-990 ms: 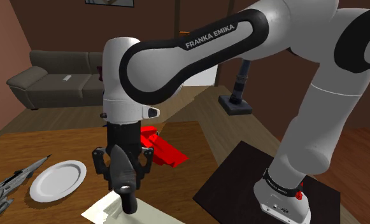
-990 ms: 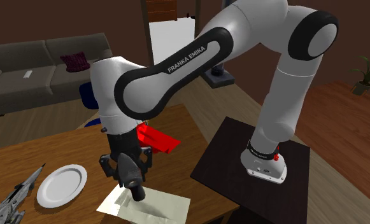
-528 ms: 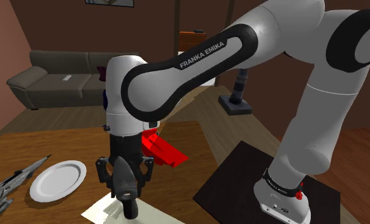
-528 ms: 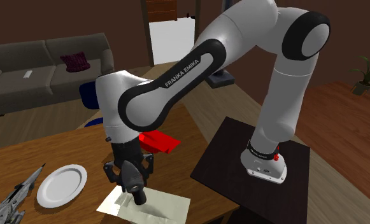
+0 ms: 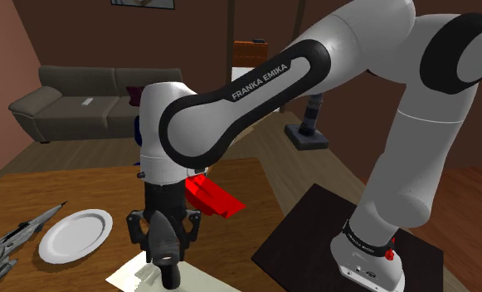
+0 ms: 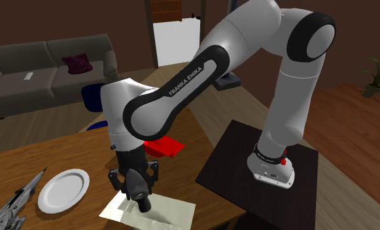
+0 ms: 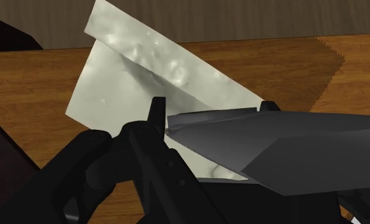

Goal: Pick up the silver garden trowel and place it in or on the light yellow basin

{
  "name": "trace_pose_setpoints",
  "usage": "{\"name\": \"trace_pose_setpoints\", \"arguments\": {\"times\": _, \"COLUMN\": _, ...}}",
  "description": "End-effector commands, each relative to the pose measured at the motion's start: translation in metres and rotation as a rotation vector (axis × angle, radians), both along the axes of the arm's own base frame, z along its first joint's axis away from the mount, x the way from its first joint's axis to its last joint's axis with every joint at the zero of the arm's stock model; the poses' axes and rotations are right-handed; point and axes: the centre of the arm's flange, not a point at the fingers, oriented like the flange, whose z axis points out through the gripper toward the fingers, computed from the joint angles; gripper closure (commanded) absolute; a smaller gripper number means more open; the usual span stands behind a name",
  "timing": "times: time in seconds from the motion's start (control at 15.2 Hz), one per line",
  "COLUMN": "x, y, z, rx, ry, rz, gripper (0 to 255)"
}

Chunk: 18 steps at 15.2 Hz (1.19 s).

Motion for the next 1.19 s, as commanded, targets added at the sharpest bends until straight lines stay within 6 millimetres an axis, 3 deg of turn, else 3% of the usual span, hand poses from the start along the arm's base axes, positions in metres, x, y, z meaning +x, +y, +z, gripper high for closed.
{"name": "trace_pose_setpoints", "arguments": {"times": 0.0, "x": 0.000, "y": 0.000, "z": 0.000, "rx": 0.000, "ry": 0.000, "rz": 0.000, "gripper": 255}}
{"name": "trace_pose_setpoints", "arguments": {"times": 0.07, "x": 0.000, "y": 0.000, "z": 0.000, "rx": 0.000, "ry": 0.000, "rz": 0.000, "gripper": 0}}
{"name": "trace_pose_setpoints", "arguments": {"times": 0.4, "x": 0.000, "y": 0.000, "z": 0.000, "rx": 0.000, "ry": 0.000, "rz": 0.000, "gripper": 0}}
{"name": "trace_pose_setpoints", "arguments": {"times": 0.66, "x": 0.014, "y": -0.015, "z": 0.045, "rx": 0.000, "ry": 0.000, "rz": 0.000, "gripper": 0}}
{"name": "trace_pose_setpoints", "arguments": {"times": 1.12, "x": 0.014, "y": -0.015, "z": 0.045, "rx": 0.000, "ry": 0.000, "rz": 0.000, "gripper": 0}}
